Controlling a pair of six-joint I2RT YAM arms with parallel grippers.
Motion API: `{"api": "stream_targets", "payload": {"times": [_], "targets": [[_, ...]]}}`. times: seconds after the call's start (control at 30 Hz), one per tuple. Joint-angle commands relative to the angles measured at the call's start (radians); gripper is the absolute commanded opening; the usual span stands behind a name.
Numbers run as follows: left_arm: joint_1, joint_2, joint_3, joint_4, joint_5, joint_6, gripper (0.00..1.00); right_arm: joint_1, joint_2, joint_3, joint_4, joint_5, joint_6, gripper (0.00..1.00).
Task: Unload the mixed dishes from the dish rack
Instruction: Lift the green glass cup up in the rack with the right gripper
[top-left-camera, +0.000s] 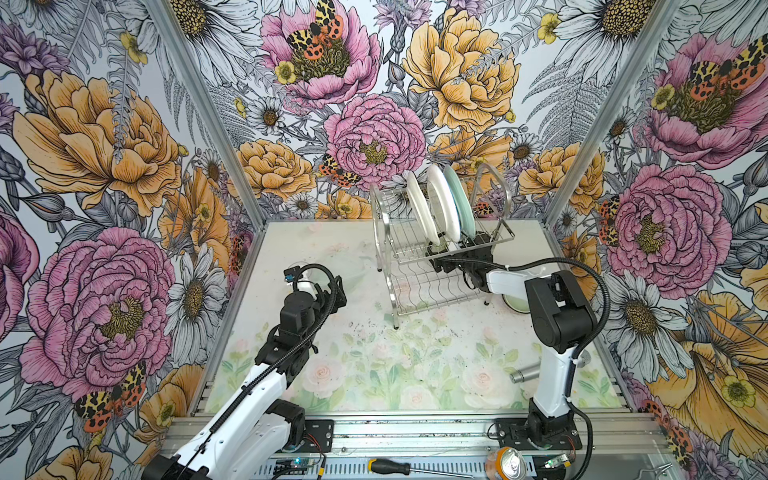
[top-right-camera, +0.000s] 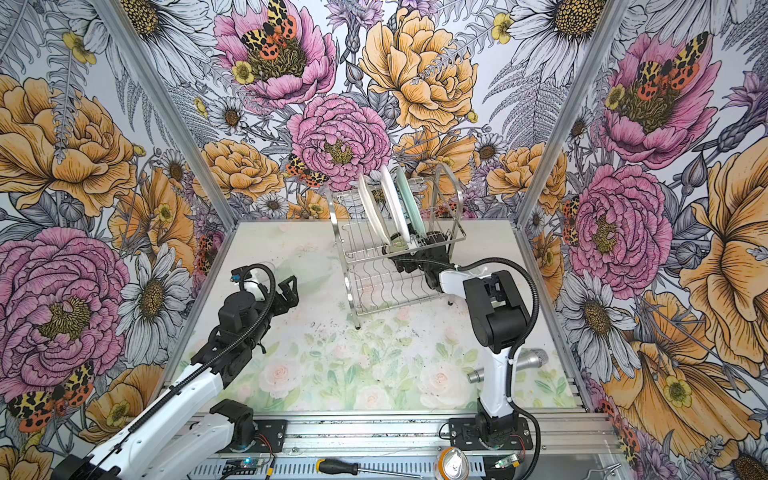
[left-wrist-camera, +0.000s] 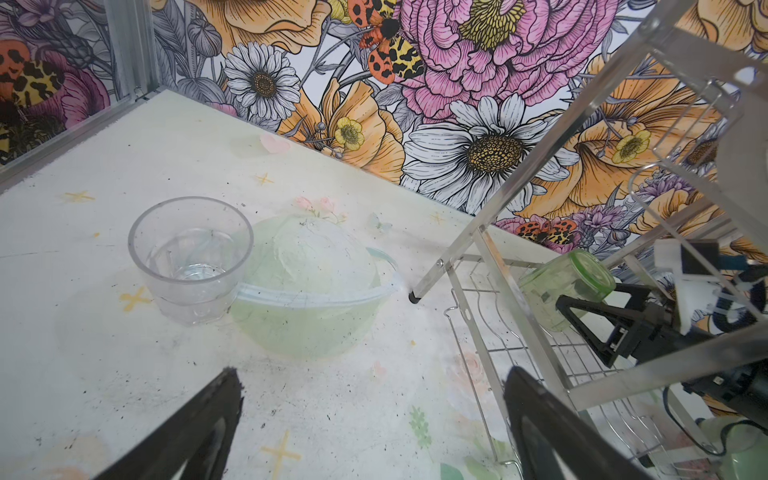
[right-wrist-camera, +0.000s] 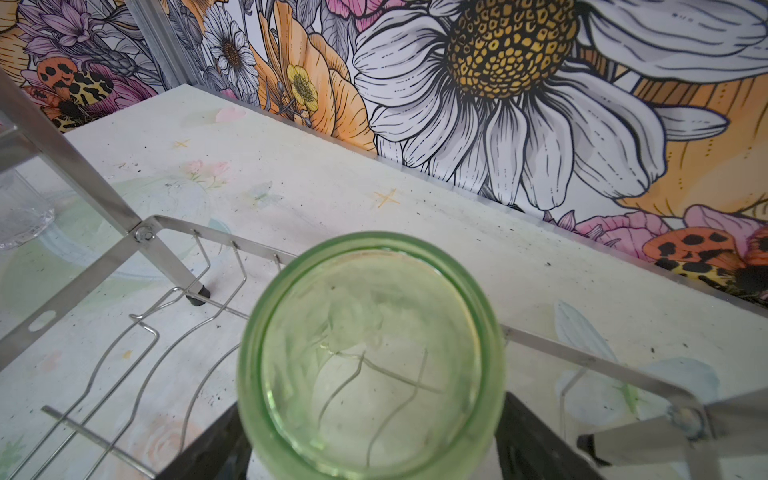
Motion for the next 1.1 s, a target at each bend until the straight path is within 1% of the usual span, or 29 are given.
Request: {"api": "stream_targets", "payload": {"times": [0.0, 0.13, 0.63, 0.7, 0.9, 1.07], "targets": [[0.009, 0.01, -0.005, 0.018, 0.004, 0.008, 0.99, -0.006, 0.019, 0.034, -0.015, 0.002, 0.008, 0.86], [0.008, 0.007, -0.005, 0.016, 0.002, 0.008, 0.99, -0.006, 0.016, 0.028, -0.011, -0.003, 0.009, 0.82], [0.009, 0.017, -0.007, 0.019, 0.002, 0.008, 0.99, -0.004, -0.011, -0.027, 0.047, -0.059, 0.02, 0.76], [0.008, 0.018, -0.005, 0.02, 0.0, 0.009, 0.99, -0.001, -0.029, -0.054, 0.067, -0.057, 0.029, 0.74], [0.008, 0.022, -0.001, 0.027, 0.009, 0.006, 0.99, 0.023, -0.085, -0.129, 0.097, -0.017, 0.009, 0.74], [0.008, 0.027, -0.001, 0.029, 0.019, 0.002, 0.99, 0.039, -0.111, -0.165, 0.101, -0.009, 0.011, 0.73]]}}
